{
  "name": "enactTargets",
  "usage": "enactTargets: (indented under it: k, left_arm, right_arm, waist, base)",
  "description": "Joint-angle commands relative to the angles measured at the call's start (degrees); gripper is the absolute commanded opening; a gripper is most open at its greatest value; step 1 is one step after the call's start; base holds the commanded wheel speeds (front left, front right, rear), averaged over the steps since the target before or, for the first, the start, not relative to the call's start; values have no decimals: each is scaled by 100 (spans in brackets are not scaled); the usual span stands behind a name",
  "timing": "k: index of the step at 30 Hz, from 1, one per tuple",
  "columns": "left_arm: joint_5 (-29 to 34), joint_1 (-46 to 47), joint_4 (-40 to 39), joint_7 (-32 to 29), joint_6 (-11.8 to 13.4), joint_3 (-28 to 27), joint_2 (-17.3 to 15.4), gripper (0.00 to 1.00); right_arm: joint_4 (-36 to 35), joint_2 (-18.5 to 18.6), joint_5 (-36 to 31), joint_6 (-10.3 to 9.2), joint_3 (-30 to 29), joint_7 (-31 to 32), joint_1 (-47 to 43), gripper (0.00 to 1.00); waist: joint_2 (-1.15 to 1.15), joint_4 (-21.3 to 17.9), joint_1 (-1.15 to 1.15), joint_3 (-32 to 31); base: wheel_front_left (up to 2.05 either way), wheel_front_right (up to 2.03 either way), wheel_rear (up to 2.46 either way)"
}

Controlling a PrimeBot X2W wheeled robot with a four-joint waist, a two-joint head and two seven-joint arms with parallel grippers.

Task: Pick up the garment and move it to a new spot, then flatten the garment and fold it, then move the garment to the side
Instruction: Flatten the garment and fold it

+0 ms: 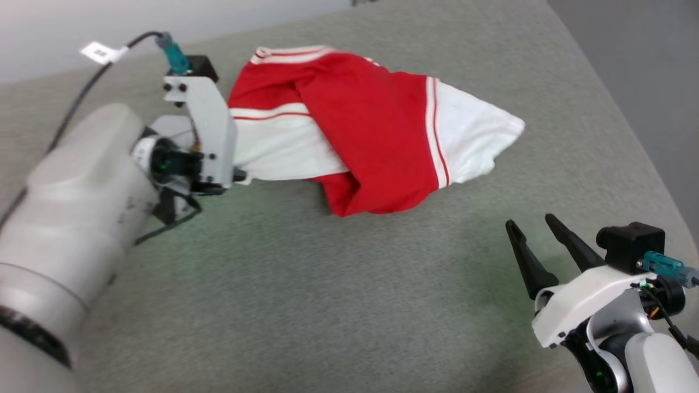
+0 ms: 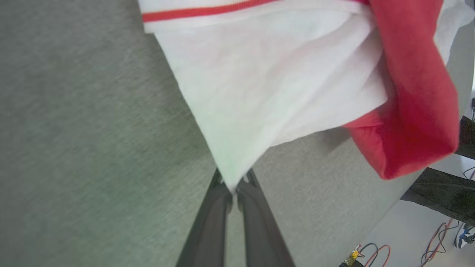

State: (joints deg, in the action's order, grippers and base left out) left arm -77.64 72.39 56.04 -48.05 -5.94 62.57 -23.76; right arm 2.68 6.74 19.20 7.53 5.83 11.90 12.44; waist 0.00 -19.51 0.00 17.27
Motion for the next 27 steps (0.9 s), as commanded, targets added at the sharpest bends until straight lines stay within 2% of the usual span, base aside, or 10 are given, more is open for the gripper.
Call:
enactTargets:
  k: [1,8,10,16,20,23,27]
  left_arm:
    - [27,-22,-21,-47,-19,3,-99,0]
    - [139,141,-361,-516,22,84,-982,0]
    - [252,220,-493,-477,27,116,-1266,0]
    - [624,371,-762,-346,289,231,-1803,0]
    - [767,223,-776,-400,494,355,-1984,0]
    - [499,31,-676,-276,658,166,-1972,0]
    - [539,-113,-503,148,864,87,-2029,0]
  right_arm:
    - [-33,37,-20,-8,-24,19,-65,100]
    - [-218,84,-79,-8,-25,191,-160,100]
    - [-256,85,-88,-8,-8,226,-177,100]
    - [-357,110,-88,-8,43,312,-210,100]
    - [-385,106,-72,-8,42,316,-217,100]
    - [-400,76,-48,-8,67,302,-184,100]
    - [-410,81,-56,-8,50,283,-125,100]
  waist:
    - [0,311,0,-250]
    - [0,641,0,-409]
    - [0,672,0,-421]
    - [0,633,0,-342]
    - [0,551,0,-243]
    - [0,461,0,-137]
    - [0,342,0,0]
  base:
    - [0,0,0]
    - [0,0,0]
    - [0,0,0]
    - [0,0,0]
    - [0,0,0]
    - [0,0,0]
    - [0,0,0]
